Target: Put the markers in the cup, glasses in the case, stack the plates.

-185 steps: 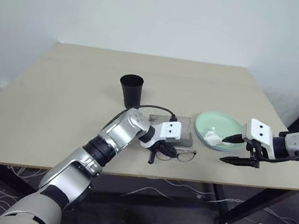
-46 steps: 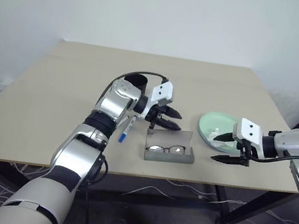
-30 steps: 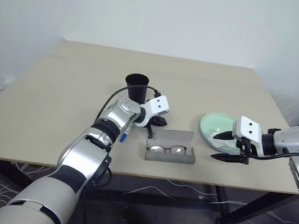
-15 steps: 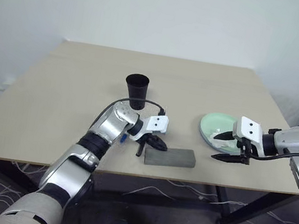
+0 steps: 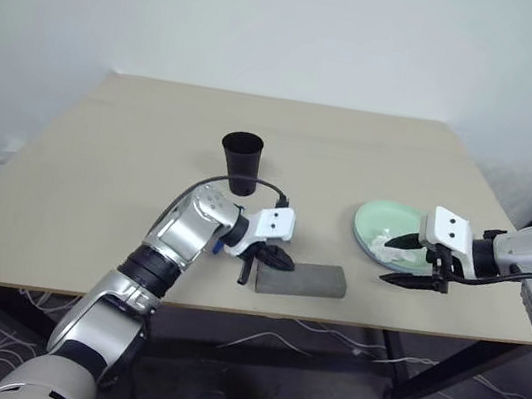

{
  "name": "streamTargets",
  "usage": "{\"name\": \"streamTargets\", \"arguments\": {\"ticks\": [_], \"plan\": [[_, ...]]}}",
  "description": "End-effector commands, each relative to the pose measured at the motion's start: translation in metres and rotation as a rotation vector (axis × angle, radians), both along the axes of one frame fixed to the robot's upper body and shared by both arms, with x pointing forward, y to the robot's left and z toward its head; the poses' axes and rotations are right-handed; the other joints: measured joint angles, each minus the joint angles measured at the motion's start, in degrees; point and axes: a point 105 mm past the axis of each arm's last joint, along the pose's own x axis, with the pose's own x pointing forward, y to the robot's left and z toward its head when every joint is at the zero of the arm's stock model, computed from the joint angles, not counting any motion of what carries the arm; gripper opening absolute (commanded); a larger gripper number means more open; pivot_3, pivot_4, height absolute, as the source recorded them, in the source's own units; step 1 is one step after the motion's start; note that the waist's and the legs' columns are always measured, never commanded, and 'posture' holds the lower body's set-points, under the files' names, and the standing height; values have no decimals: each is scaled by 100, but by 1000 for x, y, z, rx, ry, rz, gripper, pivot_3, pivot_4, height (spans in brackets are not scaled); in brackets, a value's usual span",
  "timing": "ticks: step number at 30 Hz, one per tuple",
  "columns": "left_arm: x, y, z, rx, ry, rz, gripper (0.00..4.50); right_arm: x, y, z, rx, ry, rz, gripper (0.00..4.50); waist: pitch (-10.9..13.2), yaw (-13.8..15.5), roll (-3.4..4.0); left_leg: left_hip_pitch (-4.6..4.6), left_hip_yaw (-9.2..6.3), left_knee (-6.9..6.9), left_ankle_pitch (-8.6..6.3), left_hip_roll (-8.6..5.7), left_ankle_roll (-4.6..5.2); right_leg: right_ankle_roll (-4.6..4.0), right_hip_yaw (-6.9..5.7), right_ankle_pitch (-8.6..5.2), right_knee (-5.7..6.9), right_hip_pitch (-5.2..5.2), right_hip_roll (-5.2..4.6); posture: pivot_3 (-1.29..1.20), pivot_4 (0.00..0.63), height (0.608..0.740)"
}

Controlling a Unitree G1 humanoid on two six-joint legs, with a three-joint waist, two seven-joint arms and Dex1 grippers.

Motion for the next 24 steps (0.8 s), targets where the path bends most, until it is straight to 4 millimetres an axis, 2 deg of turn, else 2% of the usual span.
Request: {"name": "streamTargets", "arguments": {"ticks": [1, 3, 7, 10, 12, 16, 19, 24], "plan": [[3, 7, 21, -60, -74, 121, 30, -4, -2, 22, 77, -19, 4, 3336, 0, -5, 0, 1, 0, 0, 0, 0, 0, 0, 1, 0, 0, 1, -1, 0, 0, 740], [7, 14, 23, -68, -91, 219, 30, -3, -3, 27, 108, -14, -6, 3336, 0, -8, 0, 2, 1, -1, -1, 0, 2, 0, 5, 0, 0, 2, -2, 0, 0, 740], [26, 30, 30, -128, -102, 507, 30, 6, -14, 32, 131, -28, -68, 3336, 1, -5, -1, 19, -1, 1, 0, 0, 4, 1, 2, 0, 3, 16, -1, 0, 0, 740], [34, 39, 37, -164, -97, 647, 620, 10, -18, 33, 125, -33, -82, 3336, 1, -6, -1, 35, 1, 2, 2, -1, 6, -1, 5, -1, 2, 31, -2, 0, 0, 740], [37, 50, 40, -159, -93, 723, 1327, 11, -19, 33, 122, -32, -84, 3336, 1, -7, 0, 37, 1, 1, 2, -1, 6, -1, 5, -1, 1, 33, -2, 0, 0, 740], [52, 86, 50, -162, -178, 907, 2761, 13, -21, 31, 108, -31, -92, 3336, 1, -20, -1, 36, 3, -7, 2, -1, 5, 7, 9, 4, 0, 26, -2, 0, 0, 740], [53, 111, 47, -141, -197, 956, 3762, 13, -21, 31, 106, -29, -92, 3336, 1, -26, 0, 40, 5, -13, 2, -1, 5, 7, 12, 4, 1, 24, 0, 0, 0, 740], [41, 135, 34, -111, -178, 955, 3762, 14, -22, 30, 103, -28, -98, 3336, 0, -15, 1, 41, 10, -17, 1, -2, 5, 5, 15, 3, -3, 25, -3, 0, 0, 740]]}}
